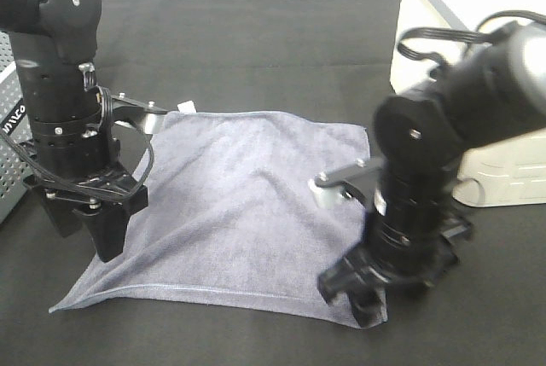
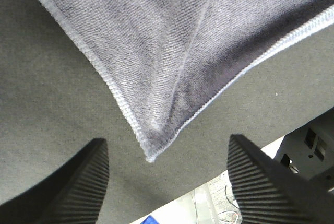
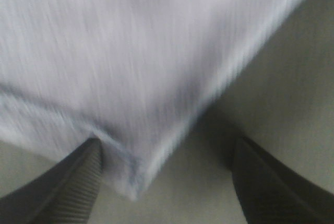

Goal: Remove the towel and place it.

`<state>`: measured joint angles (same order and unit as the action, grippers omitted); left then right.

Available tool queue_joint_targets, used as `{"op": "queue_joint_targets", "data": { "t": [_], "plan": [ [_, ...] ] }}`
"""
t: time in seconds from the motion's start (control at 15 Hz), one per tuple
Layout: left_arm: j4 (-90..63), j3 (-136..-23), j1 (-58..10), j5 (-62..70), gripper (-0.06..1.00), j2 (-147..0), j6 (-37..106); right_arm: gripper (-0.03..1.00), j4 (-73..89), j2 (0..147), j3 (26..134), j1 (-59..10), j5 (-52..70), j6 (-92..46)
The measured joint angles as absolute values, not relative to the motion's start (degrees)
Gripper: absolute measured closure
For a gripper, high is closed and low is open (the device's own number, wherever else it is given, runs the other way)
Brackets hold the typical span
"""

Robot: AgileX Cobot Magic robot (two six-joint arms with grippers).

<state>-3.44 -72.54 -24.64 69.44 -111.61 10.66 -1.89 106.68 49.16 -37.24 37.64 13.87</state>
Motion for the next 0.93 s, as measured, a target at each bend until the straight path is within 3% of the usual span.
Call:
{"op": "queue_joint_targets", "data": {
  "t": [0.27, 0.93],
  "plan": [
    [-3.84, -72.54, -24.64, 69.27, 0.33, -111.61, 10.71, 0.29, -1.49, 100.96, 44.52, -37.24, 35.81, 13.81],
    [-5.44, -72.54, -24.64, 68.64, 0.33, -111.61, 10.66, 0.29, -6.30, 106.68, 51.68, -37.24, 34.72, 15.41]
  ]
}}
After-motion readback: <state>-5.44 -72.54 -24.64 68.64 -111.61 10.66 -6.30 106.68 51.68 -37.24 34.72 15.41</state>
